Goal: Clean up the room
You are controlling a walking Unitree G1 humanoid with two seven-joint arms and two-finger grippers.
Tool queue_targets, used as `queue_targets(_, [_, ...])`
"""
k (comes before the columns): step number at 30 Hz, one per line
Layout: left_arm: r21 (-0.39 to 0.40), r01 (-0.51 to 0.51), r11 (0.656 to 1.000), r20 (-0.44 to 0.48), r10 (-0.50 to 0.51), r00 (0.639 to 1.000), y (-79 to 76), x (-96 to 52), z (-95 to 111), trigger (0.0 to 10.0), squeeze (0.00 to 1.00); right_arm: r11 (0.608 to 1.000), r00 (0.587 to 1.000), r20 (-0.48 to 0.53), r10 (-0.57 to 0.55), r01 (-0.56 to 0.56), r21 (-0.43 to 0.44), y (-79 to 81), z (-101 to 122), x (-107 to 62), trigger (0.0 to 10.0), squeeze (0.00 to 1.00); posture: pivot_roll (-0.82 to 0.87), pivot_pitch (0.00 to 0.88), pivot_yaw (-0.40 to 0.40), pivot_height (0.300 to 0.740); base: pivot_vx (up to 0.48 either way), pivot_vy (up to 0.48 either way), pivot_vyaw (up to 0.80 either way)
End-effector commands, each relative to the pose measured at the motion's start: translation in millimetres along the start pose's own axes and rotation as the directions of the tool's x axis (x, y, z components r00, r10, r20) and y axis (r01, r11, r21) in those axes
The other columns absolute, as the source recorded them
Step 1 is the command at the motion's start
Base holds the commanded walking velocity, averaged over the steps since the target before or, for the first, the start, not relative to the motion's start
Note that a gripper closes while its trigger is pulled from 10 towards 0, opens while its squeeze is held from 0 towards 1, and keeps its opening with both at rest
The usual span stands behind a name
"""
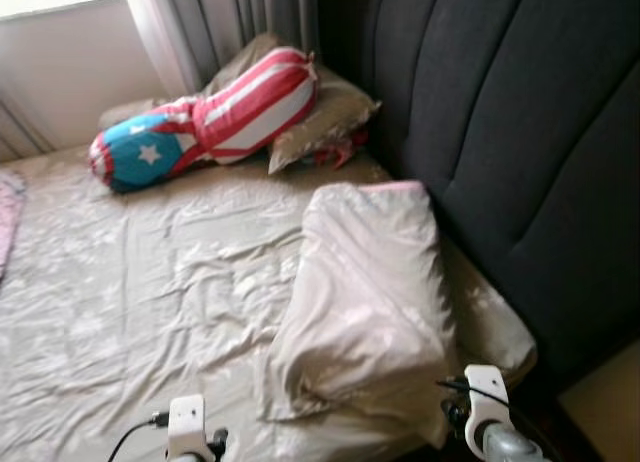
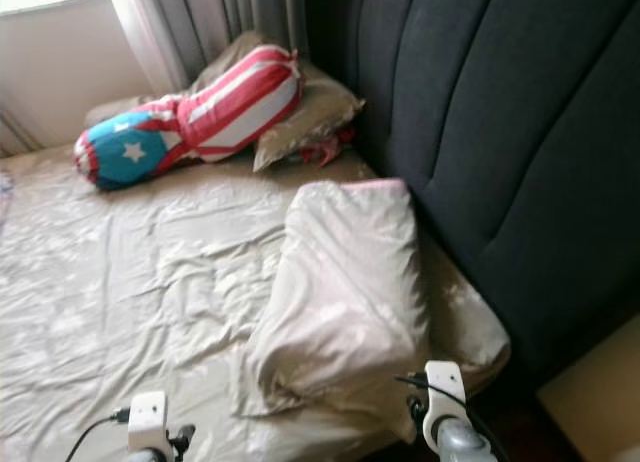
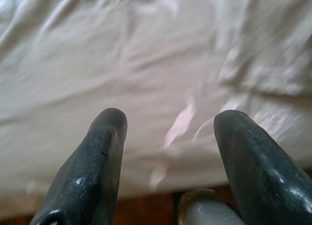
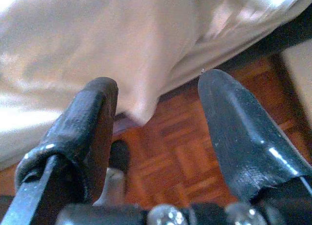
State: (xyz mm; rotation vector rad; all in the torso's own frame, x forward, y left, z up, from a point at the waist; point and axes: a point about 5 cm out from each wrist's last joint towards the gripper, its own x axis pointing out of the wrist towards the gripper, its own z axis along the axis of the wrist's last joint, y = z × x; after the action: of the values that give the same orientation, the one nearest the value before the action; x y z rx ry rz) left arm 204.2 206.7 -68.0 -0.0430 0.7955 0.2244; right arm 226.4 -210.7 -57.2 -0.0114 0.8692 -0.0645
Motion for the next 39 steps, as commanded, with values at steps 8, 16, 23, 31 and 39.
queue_targets(8, [0.02, -0.029, 0.999, -0.03, 0.03, 0.999, 11.9, -2.8, -10.0, 10.0, 0.0, 1.0, 1.0, 0.015, 0.024, -0.024, -0.013, 8.6, 3.9, 1.2, 10.0, 0.0, -0.06, 0.017, 0.024, 0.74, 0.0, -0.105, 0.0])
queue_targets(16, [0.014, -0.031, 0.999, -0.031, 0.032, 0.999, 12.1, -2.9, -10.3, 10.0, 0.0, 0.999, 0.999, 0.03, 0.041, -0.041, -0.018, 9.7, 5.5, 1.2, 10.0, 0.0, -0.07, 0.02, 0.025, 0.74, 0.0, -0.469, 0.55])
queue_targets(23, [0.007, -0.032, 0.999, -0.032, 0.032, 0.999, 12.2, -3.0, -10.6, 10.0, 0.0, 0.999, 0.999, 0.027, 0.038, -0.038, 0.005, 9.7, 4.5, 1.2, 10.0, 0.0, -0.07, 0.021, 0.026, 0.74, 0.0, -0.237, 0.1])
queue_targets(31, [0.018, -0.027, 0.999, -0.002, 0.027, 1.0, 12.6, -3.0, -7.9, 10.0, 0.0, 0.999, 0.997, 0.057, 0.044, -0.046, 0.028, 10.7, 6.4, 1.0, 10.0, 0.0, -0.07, 0.024, 0.028, 0.74, 0.0, 0.0, 0.0])
queue_targets(39, [0.011, -0.025, 1.0, 0.043, 0.024, 0.999, 12.9, -3.6, -4.8, 10.0, 0.0, 0.997, 0.992, 0.113, 0.058, -0.064, 0.05, 12.1, 10.4, 0.4, 10.0, 0.0, -0.08, 0.025, 0.03, 0.74, 0.0, 0.0, 0.0])
